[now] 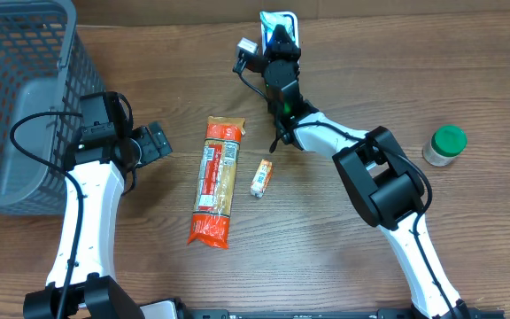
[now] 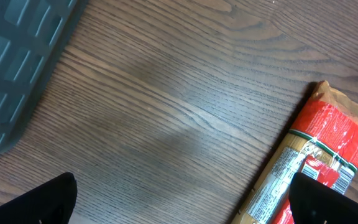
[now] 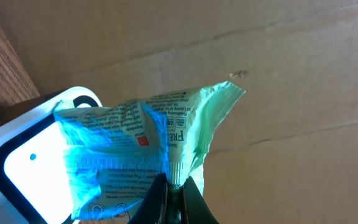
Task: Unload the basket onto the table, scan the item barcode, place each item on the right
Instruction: 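Hold the mint-green pack in front of the white scanner, then carry the mint-green pack right and set it down near the jar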
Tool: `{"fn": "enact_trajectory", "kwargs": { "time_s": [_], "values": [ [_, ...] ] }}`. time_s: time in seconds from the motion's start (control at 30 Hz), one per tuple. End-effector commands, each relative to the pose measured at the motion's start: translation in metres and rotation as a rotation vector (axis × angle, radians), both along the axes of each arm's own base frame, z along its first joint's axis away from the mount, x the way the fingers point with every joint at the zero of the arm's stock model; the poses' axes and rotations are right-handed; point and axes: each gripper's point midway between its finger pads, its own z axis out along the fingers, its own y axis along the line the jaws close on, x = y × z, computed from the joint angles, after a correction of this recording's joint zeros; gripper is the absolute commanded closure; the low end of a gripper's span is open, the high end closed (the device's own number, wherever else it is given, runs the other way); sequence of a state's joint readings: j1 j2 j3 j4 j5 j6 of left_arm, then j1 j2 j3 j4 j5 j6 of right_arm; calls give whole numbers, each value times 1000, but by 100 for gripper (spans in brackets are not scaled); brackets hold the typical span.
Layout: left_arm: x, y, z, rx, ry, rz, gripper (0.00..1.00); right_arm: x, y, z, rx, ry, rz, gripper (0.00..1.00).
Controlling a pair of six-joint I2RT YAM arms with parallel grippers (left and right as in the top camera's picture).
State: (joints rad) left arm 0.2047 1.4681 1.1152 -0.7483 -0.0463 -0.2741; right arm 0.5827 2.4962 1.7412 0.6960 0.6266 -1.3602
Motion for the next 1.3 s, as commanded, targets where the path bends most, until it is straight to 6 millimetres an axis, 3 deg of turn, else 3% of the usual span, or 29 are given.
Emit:
{"fn": "enact_trajectory", "kwargs": {
  "time_s": [0.0, 0.1, 0.33, 0.43, 0.6, 0.7, 0.83, 0.87, 1.03, 1.13, 1.27],
  "values": [
    [1, 1, 8, 19, -19, -11, 0, 1, -9, 1, 55, -9, -68, 96],
    [1, 1, 8, 19, -19, -11, 0, -2, -18, 34, 162, -100, -109, 97],
    [1, 1, 8, 19, -19, -11, 0, -19, -37, 136, 283, -209, -144, 97],
    [1, 1, 8, 19, -19, -11, 0, -29, -45, 152, 325, -112, -161, 97],
    [1, 1, 8, 19, -19, -11, 0, -58, -63, 151, 489, 108, -202, 97],
    [1, 1, 8, 19, -19, -11, 0, -86, -65, 135, 601, 308, -186, 96],
    [1, 1, 8, 19, -19, -11, 0, -137, -66, 90, 685, 679, -178, 96],
    [1, 1, 8, 19, -19, -11, 0, -161, -75, 65, 674, 820, -234, 96],
    [1, 1, 8, 19, -19, -11, 0, -232, -117, -1, 621, 1142, -500, 96],
    [1, 1, 8, 19, -19, -11, 0, -253, -139, -28, 580, 1212, -603, 96],
    [1, 1, 8, 19, -19, -11, 0, -261, -165, -61, 558, 1220, -681, 96]
  ]
}}
